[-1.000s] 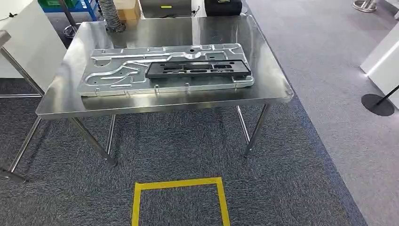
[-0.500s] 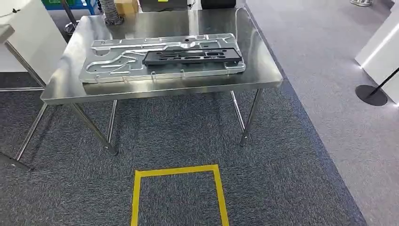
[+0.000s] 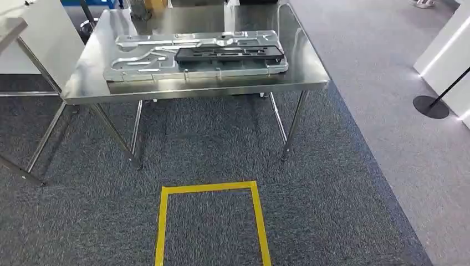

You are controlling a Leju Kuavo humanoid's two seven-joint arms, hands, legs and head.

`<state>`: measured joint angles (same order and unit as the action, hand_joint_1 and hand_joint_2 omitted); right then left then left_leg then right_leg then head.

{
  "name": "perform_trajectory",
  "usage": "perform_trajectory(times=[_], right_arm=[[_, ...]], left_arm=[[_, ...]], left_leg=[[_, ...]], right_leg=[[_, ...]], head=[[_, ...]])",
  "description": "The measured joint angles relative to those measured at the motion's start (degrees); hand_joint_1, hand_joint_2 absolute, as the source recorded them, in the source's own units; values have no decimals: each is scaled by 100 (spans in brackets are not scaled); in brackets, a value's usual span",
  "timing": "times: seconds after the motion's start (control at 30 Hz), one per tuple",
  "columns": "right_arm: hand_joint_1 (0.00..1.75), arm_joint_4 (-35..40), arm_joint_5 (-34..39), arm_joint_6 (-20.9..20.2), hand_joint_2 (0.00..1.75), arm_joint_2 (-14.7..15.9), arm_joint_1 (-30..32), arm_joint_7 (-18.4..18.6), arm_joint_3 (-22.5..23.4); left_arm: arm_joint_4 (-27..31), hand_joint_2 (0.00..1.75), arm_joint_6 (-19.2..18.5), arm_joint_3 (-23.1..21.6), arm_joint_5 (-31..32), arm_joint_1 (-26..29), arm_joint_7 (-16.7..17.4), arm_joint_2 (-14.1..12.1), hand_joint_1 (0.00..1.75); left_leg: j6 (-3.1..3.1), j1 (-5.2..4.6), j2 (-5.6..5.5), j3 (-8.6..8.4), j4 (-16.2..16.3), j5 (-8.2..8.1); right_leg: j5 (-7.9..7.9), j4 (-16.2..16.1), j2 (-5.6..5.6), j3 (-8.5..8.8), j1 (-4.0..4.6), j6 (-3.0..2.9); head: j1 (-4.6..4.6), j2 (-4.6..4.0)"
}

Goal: Take the parts from the cabinet and place them on the table.

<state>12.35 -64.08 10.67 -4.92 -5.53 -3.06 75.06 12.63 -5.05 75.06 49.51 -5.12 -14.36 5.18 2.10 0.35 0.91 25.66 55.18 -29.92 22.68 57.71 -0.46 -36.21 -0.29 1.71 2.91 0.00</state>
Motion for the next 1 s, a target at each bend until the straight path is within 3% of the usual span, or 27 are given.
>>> perform_trajectory(times=[0.03, 0.1, 0.13, 0.17, 0.2, 0.23, 0.27, 0.3, 0.33, 0.37, 0.47, 0.5, 0.53, 0.57, 0.63, 0.67, 0.7, 0.73, 0.8, 0.83, 0.87, 0.97, 1.0], right_arm=[[0, 0, -7, -4, 0, 2, 7, 0, 0], [0, -7, -26, -22, 0, -2, 19, 0, 0], [0, -9, -30, -20, 0, -4, 18, -4, 0], [0, -11, -31, -20, 0, -4, 18, -22, 0], [0, -11, -31, -20, 0, -4, 19, -39, 0], [0, -11, -31, -20, 0, -4, 18, -55, 0], [0, -11, -33, -22, 0, -4, 17, -65, 0], [0, -11, -31, -22, 0, -2, 13, -77, 0], [0, -11, -31, -22, 0, 0, 0, -87, 0], [0, -11, -31, -22, 0, 0, -7, -94, 0], [0, -13, -24, -22, 0, -4, 11, -101, -2], [0, -15, -15, -22, 0, -13, 13, -101, -2], [0, -15, 0, -15, 0, -15, 13, -98, -2], [0, -15, 15, -13, 0, -13, 17, -98, -2], [0, -15, 28, 2, 0, -15, 32, -101, 0], [0, -15, 31, 7, 0, -15, 35, -98, 0], [0, -15, 31, 11, 0, -15, 41, -96, 0], [0, -15, 33, 11, 0, -18, 48, -96, 0], [0, -15, 57, 0, 0, -22, 49, -105, 0], [0, -17, 81, -13, 0, -33, 48, -125, 2], [0, -17, 98, -22, 0, -35, 48, -133, 11], [0, -17, 120, -26, 0, -37, 36, -144, 33], [0, -15, 120, -24, 0, -33, 30, -149, 35]], left_arm=[[0, 0, 0, -6, 2, -4, 0, 2, 0], [0, 0, 9, -13, 0, 1, 0, 0, 0], [0, 0, 9, -15, 4, 6, 2, 0, 0], [0, 0, 9, -22, 6, 8, 7, 0, 0], [0, 0, 9, -28, 11, 6, 9, 0, 0], [0, 0, 11, -35, 11, 6, 15, 0, 0], [0, 0, 13, -42, 13, 6, 22, 0, 0], [0, 0, 17, -44, 11, 6, 22, 0, 0], [0, 0, 20, -48, 13, 6, 22, 11, 0], [0, 0, 20, -48, 11, 3, 22, 13, 0], [0, 0, 31, -48, 13, 6, 22, 13, 0], [0, 0, 46, -48, 15, 7, 20, 9, 0], [0, 0, 57, -48, 26, 14, 17, 4, 0], [0, 0, 59, -50, 37, 18, 17, 4, 0], [0, 0, 76, -50, 48, 32, 17, 4, 0], [0, 0, 79, -50, 55, 45, 17, 7, 0], [0, 0, 85, -50, 57, 54, 17, 4, 0], [0, 0, 94, -50, 59, 59, 17, 2, 0], [0, 0, 96, -55, 72, 52, 13, -9, 0], [0, 0, 96, -57, 74, 46, 4, -22, 0], [0, 0, 96, -57, 79, 50, 2, -26, 0], [0, 0, 96, -59, 87, 53, 0, -26, 0], [0, 0, 96, -61, 87, 55, 2, -20, 0]], left_leg=[[42, 2, -3, 79, 0, 68], [65, -7, -3, 254, 5, 204], [62, -17, -1, 346, 16, 273], [54, -23, 0, 456, 36, 341], [42, -23, 2, 541, 60, 396], [32, -24, 0, 629, 79, 428], [16, -24, -6, 710, 95, 466], [0, -25, -8, 765, 117, 508], [-32, -34, -11, 799, 141, 541], [-65, -46, -5, 814, 156, 571], [-175, -20, 7, 816, 114, 699], [-206, -23, -6, 849, 153, 675], [-235, -16, -36, 928, 302, 488], [-255, -7, -45, 1059, 641, 200], [-291, 13, -45, 1389, 1588, -317], [-308, 18, -45, 1492, 1950, -417], [-312, 25, -44, 1446, 1977, -364], [-311, 29, -44, 1246, 1722, -199], [-277, 29, -44, 627, 715, 202], [-225, 23, -45, 359, 216, 192], [-198, -8, -45, 287, 160, 181], [-133, -20, -45, 366, 153, 188], [-79, 37, -45, 359, 88, 228]], right_leg=[[354, 217, 8, -71, 0, 27], [1065, 1048, 20, -277, -29, 81], [1248, 1468, 20, -358, -40, 99], [1227, 1722, 20, -357, -47, 109], [1058, 1701, 19, -242, -48, 107], [835, 1466, 20, -23, -47, 94], [637, 1009, 20, 320, -45, 65], [578, 469, 22, 705, -40, 24], [757, -110, 20, 1124, -8, -32], [860, -422, 16, 1260, 10, -54], [780, -393, 10, 1176, 45, -162], [695, -455, -10, 1167, -17, -213], [656, -455, -15, 1120, -9, -254], [629, -449, -26, 1070, -4, -291], [570, -424, -29, 973, 19, -306], [550, -397, -28, 915, 27, -306], [541, -369, -27, 877, 28, -299], [537, -337, -24, 846, 26, -294], [543, -262, -18, 805, 24, -273], [558, -222, -21, 776, 21, -250], [555, -192, -17, 739, 48, -213], [511, -190, -23, 714, 46, -120], [527, -178, -21, 710, 73, -78]], head=[[-2, 0], [0, 0], [0, 0], [0, 0], [0, 0], [0, 0], [0, 0], [0, 0], [0, 0], [0, 0], [0, 0], [0, 0], [0, 0], [0, 0], [0, 0], [0, 0], [0, 0], [0, 0], [0, 0], [0, 0], [0, 0], [0, 0], [0, 0]])
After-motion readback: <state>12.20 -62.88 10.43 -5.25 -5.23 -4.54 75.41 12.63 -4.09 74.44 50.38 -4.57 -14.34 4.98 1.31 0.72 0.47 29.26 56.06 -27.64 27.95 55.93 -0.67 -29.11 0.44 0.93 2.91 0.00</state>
